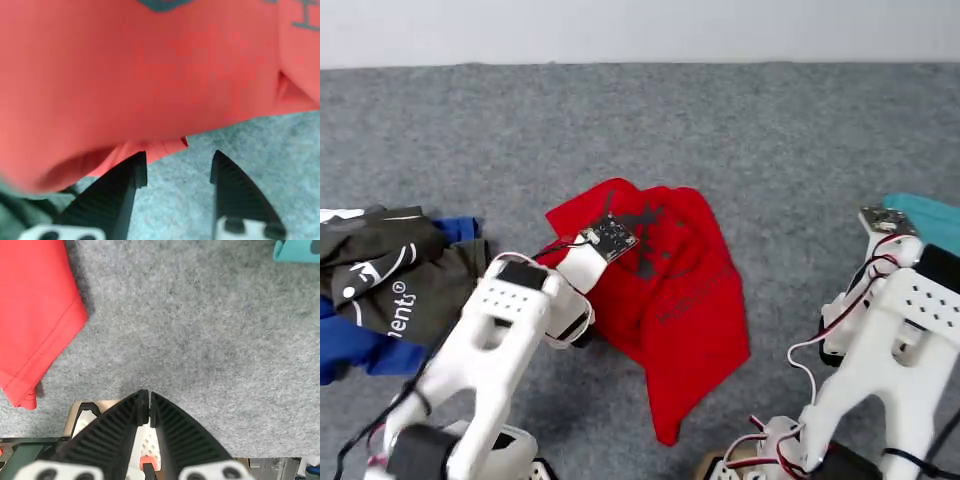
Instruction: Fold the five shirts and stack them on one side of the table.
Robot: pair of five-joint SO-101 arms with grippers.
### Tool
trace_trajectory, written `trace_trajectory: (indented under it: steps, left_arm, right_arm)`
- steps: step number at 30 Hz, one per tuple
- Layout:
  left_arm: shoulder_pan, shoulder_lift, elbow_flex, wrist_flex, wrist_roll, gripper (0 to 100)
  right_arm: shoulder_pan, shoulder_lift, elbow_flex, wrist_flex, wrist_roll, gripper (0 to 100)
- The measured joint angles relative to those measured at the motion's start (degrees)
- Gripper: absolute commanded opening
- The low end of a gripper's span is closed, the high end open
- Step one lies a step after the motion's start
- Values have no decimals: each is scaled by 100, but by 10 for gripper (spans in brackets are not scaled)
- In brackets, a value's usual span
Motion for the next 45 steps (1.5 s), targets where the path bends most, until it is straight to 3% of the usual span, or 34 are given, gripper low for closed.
trace_trajectory:
  steps: [14,23,27,32,37,45]
  left_arm:
    - [-9,2259,-1732,237,0,205]
    - [18,3059,-2532,923,0,19]
    - [26,3103,-2637,1064,-9,14]
    - [-53,2312,-2637,1503,9,14]
    - [-510,651,-2637,2022,-9,14]
    - [-2215,-1090,-2637,2532,-18,14]
  right_arm:
    - [0,0,0,0,0,10]
    - [18,0,0,0,0,10]
    - [18,0,0,0,0,10]
    - [-9,0,0,0,0,10]
    - [-677,0,0,0,0,10]
    - [-2400,0,0,-343,0,10]
